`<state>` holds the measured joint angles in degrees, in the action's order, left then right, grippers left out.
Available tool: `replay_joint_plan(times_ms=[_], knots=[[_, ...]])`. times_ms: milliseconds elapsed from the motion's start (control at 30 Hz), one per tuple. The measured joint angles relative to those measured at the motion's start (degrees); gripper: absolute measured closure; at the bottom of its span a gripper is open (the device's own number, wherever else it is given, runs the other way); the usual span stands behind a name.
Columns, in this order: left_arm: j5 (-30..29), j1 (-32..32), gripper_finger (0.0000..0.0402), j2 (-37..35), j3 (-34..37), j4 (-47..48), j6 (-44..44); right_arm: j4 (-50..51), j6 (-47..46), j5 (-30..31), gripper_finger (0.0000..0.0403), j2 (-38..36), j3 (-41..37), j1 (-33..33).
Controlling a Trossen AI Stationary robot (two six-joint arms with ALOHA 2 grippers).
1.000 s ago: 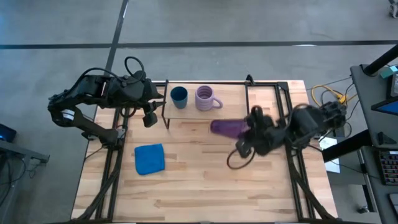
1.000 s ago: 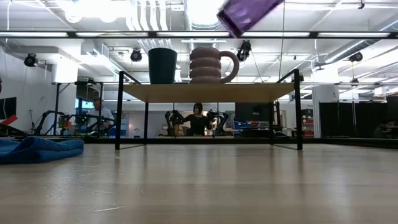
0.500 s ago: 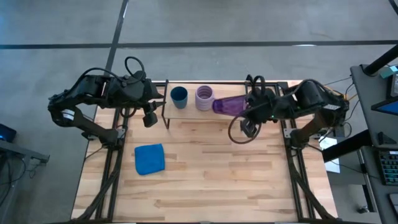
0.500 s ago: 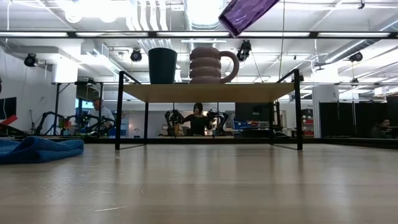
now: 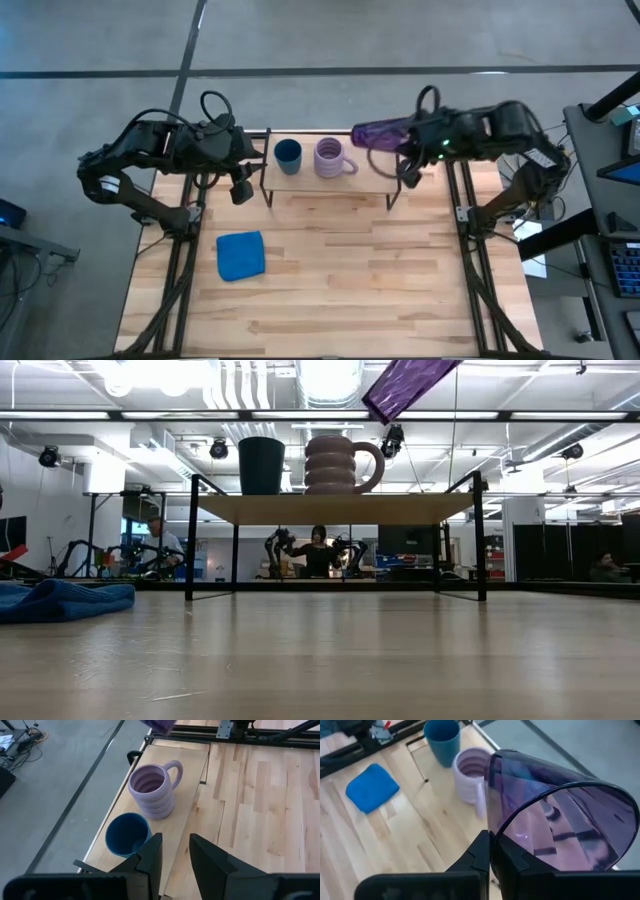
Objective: Stack small to large cups/mugs on shelf
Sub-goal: Put the purple glass on the shelf
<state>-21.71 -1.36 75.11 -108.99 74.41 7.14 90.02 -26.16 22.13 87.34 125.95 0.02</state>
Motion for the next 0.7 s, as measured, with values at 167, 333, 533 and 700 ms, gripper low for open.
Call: replay_joint_plan(times_ms=[167, 333, 533, 700], knots=[[0.00, -0.01, 0.0318, 0.00, 0.00, -0.02, 0.00, 0.02, 5.60, -1.61, 0.0394, -2.62, 0.07, -2.59], [-0.02, -0.01, 0.0318, 0.00, 0.00, -0.64, 0.00, 0.02, 8.63, -2.75, 0.0394, -4.15, 0.07, -4.21], [-0.05, 0.14, 0.0318, 0.81, 0.02, -4.75, -0.02, 0.02, 16.99, -2.98, 0.0394, -4.75, 0.05, -6.92], [-0.06, 0.44, 0.0318, 2.99, -0.02, -11.33, -0.02, 0.00, 24.22, -10.38, 0.0394, -4.77, 0.05, -10.77]])
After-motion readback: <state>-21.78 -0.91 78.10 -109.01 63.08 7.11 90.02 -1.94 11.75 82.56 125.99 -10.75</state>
